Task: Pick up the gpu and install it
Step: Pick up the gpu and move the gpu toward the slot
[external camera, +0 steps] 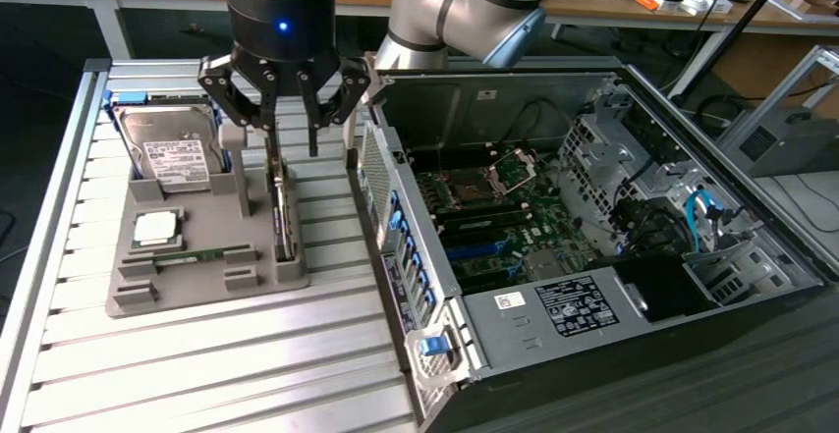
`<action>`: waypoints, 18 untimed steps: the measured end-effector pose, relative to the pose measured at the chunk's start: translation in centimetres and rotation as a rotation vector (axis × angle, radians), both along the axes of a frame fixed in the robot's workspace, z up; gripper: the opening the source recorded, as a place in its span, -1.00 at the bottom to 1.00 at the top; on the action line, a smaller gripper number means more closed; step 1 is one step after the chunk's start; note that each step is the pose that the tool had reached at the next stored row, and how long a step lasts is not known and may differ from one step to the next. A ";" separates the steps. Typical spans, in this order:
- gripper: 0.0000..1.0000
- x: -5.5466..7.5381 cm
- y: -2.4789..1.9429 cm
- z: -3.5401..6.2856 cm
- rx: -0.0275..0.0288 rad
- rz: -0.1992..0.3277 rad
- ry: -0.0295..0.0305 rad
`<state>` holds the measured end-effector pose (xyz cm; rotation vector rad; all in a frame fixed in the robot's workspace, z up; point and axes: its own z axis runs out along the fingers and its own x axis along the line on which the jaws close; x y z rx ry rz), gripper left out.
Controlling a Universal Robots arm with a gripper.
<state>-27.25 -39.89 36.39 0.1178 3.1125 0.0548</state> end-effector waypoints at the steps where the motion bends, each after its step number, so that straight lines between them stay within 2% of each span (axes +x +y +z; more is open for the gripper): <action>1: -0.16 0.0 0.00 -0.02 0.0000 0.000 0.0000; 18: -0.16 0.0 0.00 -0.41 0.0000 0.000 0.0000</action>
